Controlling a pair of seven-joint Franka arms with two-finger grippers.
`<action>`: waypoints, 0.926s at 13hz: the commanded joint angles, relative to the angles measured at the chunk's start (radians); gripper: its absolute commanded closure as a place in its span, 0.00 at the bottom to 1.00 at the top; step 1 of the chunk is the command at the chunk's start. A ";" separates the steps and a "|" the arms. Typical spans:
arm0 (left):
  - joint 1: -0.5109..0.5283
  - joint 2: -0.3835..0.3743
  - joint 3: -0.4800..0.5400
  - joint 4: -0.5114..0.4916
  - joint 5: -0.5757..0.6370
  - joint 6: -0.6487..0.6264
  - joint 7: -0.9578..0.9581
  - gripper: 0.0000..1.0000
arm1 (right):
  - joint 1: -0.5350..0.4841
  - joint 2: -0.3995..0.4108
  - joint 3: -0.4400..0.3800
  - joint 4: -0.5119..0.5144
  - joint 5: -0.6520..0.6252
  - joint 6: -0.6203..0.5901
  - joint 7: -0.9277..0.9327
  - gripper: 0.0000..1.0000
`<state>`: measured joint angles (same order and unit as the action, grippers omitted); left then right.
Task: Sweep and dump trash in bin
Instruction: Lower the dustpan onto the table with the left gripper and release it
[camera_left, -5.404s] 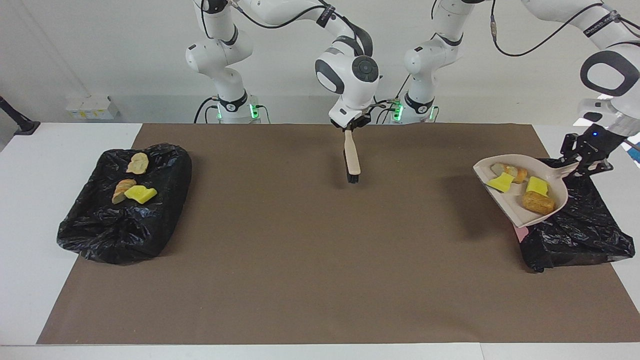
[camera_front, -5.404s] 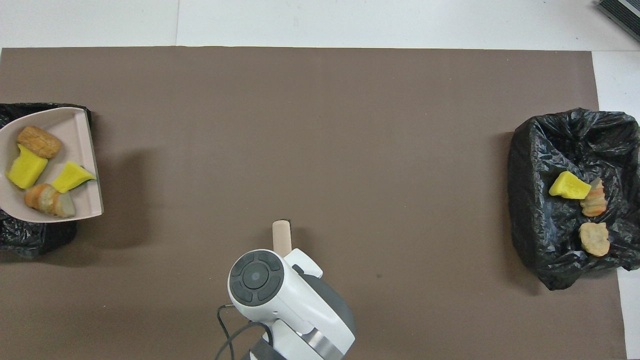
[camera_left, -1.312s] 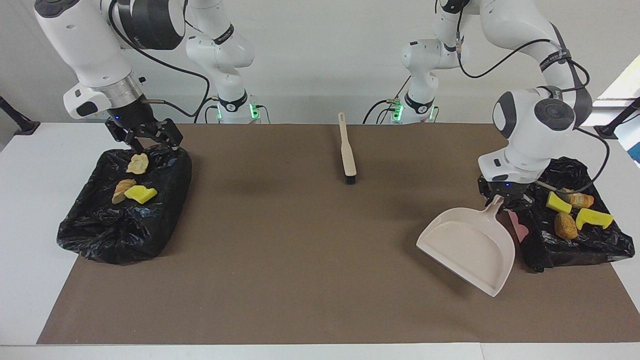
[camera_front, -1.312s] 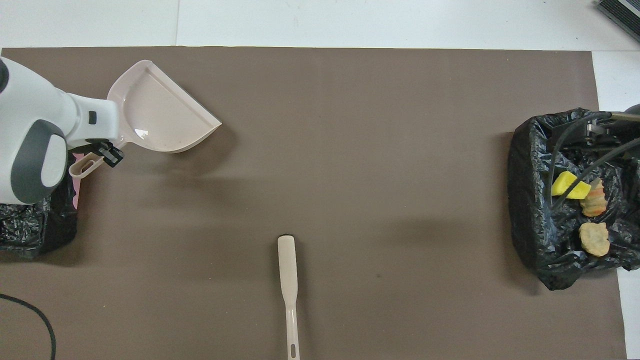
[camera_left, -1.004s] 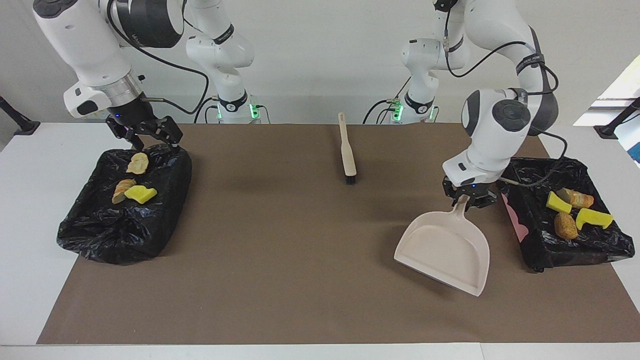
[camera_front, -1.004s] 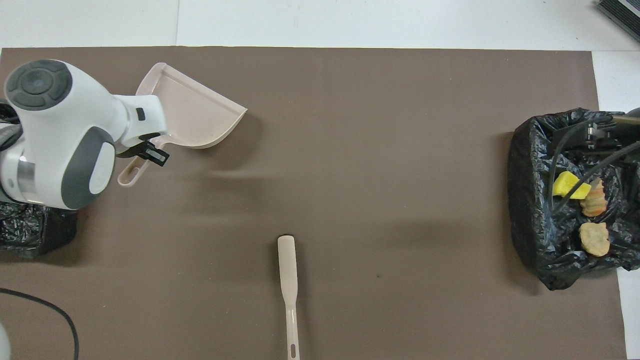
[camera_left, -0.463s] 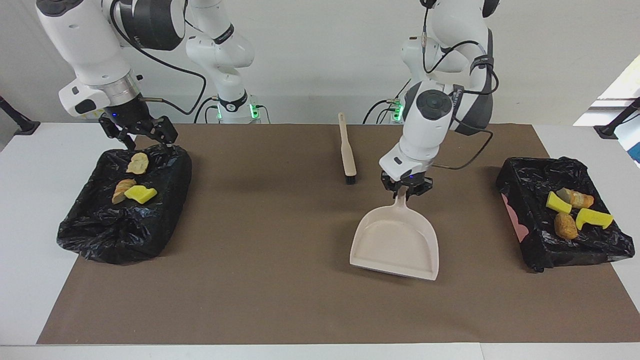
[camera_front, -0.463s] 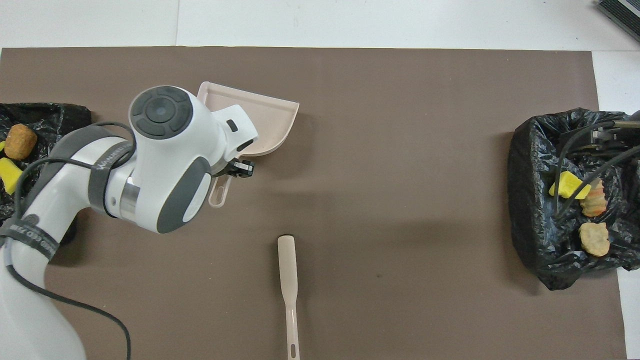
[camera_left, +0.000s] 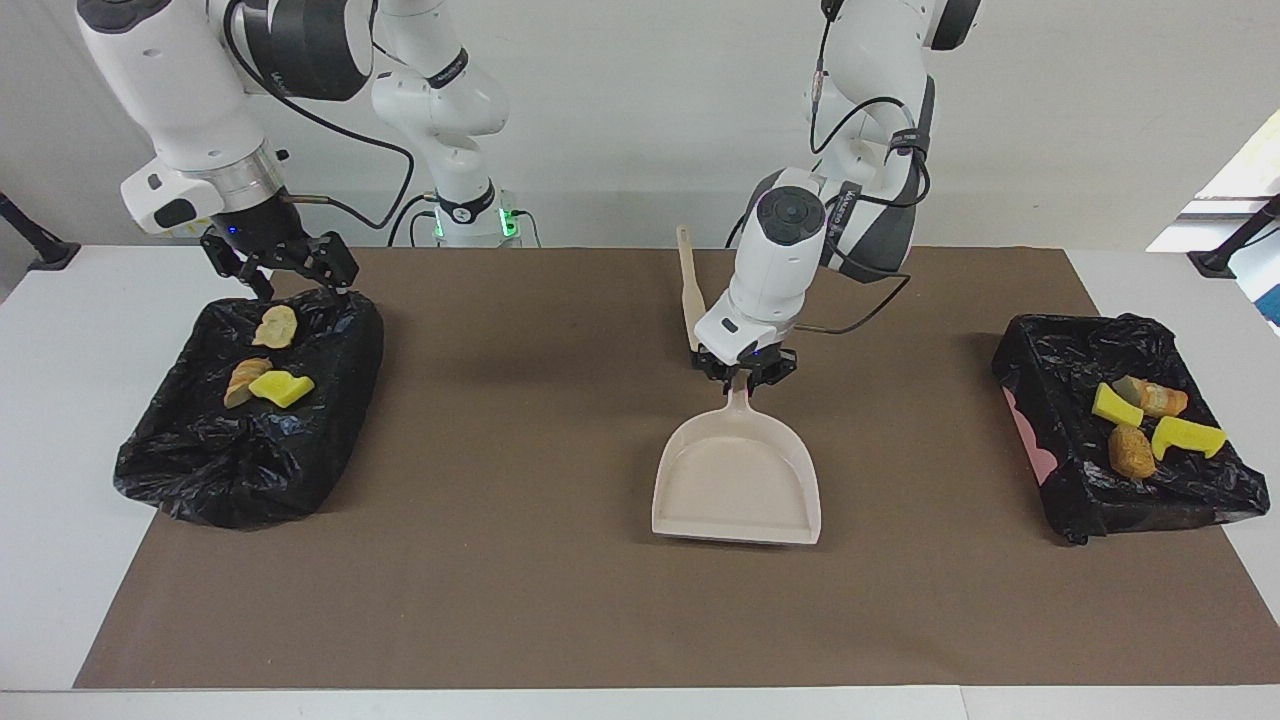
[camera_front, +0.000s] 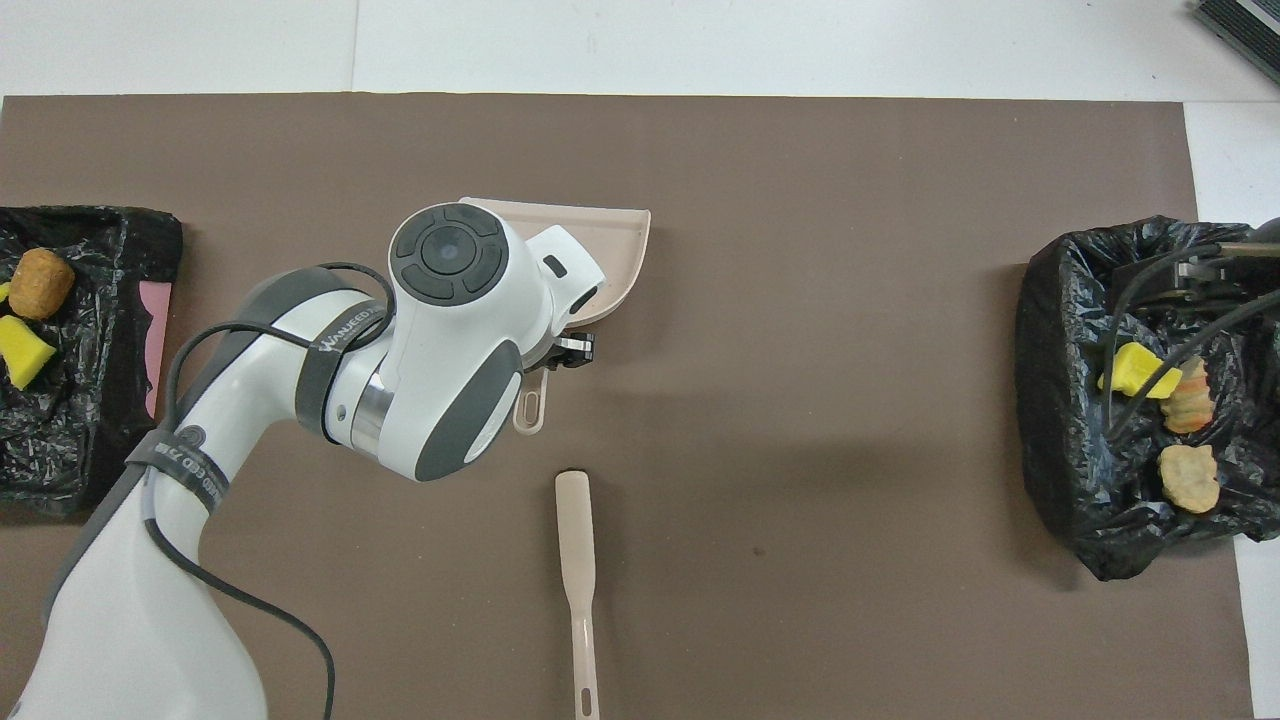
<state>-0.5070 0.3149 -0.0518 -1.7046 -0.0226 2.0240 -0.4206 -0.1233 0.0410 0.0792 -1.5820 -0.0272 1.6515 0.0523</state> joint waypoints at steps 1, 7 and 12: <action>-0.025 0.016 0.021 0.016 -0.013 0.030 -0.050 1.00 | -0.006 -0.026 0.008 -0.032 -0.008 0.016 -0.031 0.00; -0.054 0.015 0.021 -0.035 -0.004 0.061 -0.050 1.00 | -0.004 -0.026 0.008 -0.032 -0.008 0.016 -0.031 0.00; -0.056 0.009 0.020 -0.084 -0.004 0.111 -0.050 1.00 | -0.004 -0.026 0.007 -0.030 -0.008 0.013 -0.031 0.00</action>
<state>-0.5435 0.3414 -0.0499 -1.7582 -0.0229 2.1002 -0.4614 -0.1232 0.0398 0.0840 -1.5824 -0.0272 1.6515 0.0521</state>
